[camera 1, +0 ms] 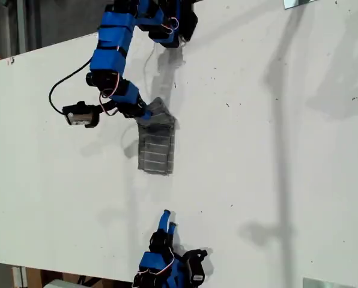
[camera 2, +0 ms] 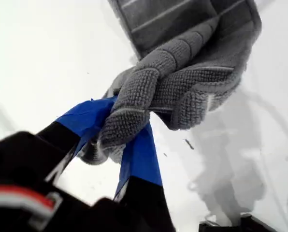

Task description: Grasp corners of a square towel and fold twice.

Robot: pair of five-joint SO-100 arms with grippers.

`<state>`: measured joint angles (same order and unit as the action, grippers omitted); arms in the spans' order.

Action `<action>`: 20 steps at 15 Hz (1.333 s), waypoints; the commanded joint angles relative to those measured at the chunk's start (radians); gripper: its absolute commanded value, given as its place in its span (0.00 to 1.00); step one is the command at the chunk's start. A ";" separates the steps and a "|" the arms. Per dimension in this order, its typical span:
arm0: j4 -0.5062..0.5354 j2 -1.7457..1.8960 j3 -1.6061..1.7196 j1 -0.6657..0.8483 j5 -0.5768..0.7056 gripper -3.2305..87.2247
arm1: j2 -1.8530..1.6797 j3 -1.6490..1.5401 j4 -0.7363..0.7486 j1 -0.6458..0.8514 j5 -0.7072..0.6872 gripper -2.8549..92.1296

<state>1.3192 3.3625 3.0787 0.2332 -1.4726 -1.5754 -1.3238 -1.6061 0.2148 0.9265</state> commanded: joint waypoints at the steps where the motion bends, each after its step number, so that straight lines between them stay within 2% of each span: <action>1: -0.014 0.005 -0.005 0.009 0.008 0.32 | 0.199 0.276 0.026 0.049 -0.092 0.03; 4: -0.014 0.011 -0.003 0.006 0.015 0.32 | 0.347 0.390 0.143 0.091 -0.170 0.03; 5: -0.014 0.014 -0.003 0.005 0.017 0.32 | 0.341 0.374 0.233 0.067 -0.242 0.36; 6: -0.014 0.015 -0.002 0.003 0.018 0.32 | 0.305 0.351 0.325 0.032 -0.293 0.54; 9: -0.012 0.021 0.000 -0.003 0.017 0.32 | 0.049 0.186 0.400 0.055 -0.247 0.58; 12: -0.009 0.032 0.005 -0.008 0.017 0.32 | -0.468 -0.407 0.529 0.123 -0.106 0.57; 16: -0.009 0.035 0.006 -0.006 0.015 0.32 | -1.135 -1.212 0.670 -0.069 0.173 0.57; 17: -0.009 0.035 0.012 -0.002 0.003 0.32 | -1.399 -1.347 0.583 -0.094 0.236 0.57; 18: -0.012 0.034 0.015 -0.002 -0.005 0.32 | -1.669 -1.419 0.436 -0.124 0.287 0.57; 19: -0.012 0.032 0.017 -0.005 -0.006 0.32 | -1.692 -1.408 0.353 -0.149 0.319 0.57; 20: -0.011 0.038 0.017 -0.005 -0.008 0.32 | -1.704 -1.433 0.377 -0.175 0.331 0.57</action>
<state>1.3192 3.3962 3.0925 0.2347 -1.4634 -3.2106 -2.7489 -1.2118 0.0614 1.2349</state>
